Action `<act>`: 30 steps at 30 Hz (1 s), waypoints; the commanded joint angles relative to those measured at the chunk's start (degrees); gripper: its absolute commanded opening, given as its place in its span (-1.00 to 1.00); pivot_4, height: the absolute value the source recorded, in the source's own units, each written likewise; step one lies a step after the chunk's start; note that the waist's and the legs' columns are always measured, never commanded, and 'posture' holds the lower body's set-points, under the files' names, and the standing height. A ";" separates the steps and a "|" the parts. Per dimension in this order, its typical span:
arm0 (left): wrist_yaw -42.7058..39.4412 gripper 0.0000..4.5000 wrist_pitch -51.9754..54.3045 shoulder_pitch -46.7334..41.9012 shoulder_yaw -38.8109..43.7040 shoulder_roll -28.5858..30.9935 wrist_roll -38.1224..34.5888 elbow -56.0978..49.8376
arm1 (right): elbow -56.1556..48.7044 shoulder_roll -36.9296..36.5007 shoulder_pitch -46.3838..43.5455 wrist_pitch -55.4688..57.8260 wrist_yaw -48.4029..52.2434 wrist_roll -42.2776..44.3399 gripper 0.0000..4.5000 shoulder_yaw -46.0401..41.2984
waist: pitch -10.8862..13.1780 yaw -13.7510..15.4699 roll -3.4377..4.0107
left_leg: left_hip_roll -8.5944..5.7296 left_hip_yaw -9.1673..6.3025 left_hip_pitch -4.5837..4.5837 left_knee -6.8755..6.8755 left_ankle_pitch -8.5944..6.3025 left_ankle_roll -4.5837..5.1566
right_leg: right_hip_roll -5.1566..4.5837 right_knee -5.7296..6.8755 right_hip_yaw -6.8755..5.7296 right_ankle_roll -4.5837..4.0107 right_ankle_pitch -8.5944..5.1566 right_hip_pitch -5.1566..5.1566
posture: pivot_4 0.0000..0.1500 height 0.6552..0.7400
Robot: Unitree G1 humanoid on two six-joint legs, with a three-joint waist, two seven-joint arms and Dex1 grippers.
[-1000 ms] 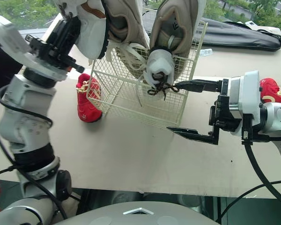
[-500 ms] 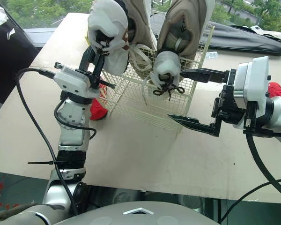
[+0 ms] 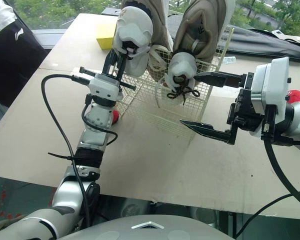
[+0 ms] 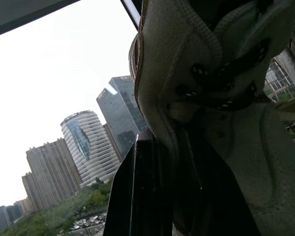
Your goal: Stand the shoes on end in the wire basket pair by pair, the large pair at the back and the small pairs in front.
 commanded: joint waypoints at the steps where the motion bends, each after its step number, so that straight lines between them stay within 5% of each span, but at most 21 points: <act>1: -8.52 -0.99 7.71 4.80 -2.99 -0.03 -7.25 -0.63 | -1.61 -0.80 0.64 -0.03 -0.70 1.12 1.00 -3.37 | -0.16 -0.08 0.13 | 0.00 0.02 0.01 0.00 0.00 0.00 | 0.00 0.00 0.01 0.00 0.00 0.00 | 1.00 1.00; 4: -20.23 -0.99 21.91 13.25 -3.70 3.17 -23.44 -13.91 | -2.37 -0.91 3.08 0.02 -0.71 0.88 1.00 -4.53 | -0.61 -1.30 0.39 | 0.05 0.06 0.01 -0.07 0.00 0.00 | 0.00 -0.11 0.05 0.00 -0.01 0.00 | 1.00 1.00; 13: -21.86 0.78 40.43 19.17 0.10 9.12 -30.11 -31.70 | -3.07 -0.22 5.85 -0.95 -0.30 1.02 1.00 -5.05 | -1.00 -3.01 1.05 | 0.09 0.15 0.17 -0.37 -0.06 0.06 | 0.14 -0.39 0.22 0.01 -0.04 0.00 | 1.00 1.00; 30: -25.87 0.78 62.89 29.18 12.43 16.40 -54.37 -52.42 | -1.18 0.85 6.68 -0.27 -1.42 -1.70 1.00 -3.84 | -0.82 -2.33 0.83 | 0.09 0.06 0.16 -0.34 -0.06 0.06 | 0.15 -0.33 0.17 -0.02 -0.05 0.01 | 1.00 1.00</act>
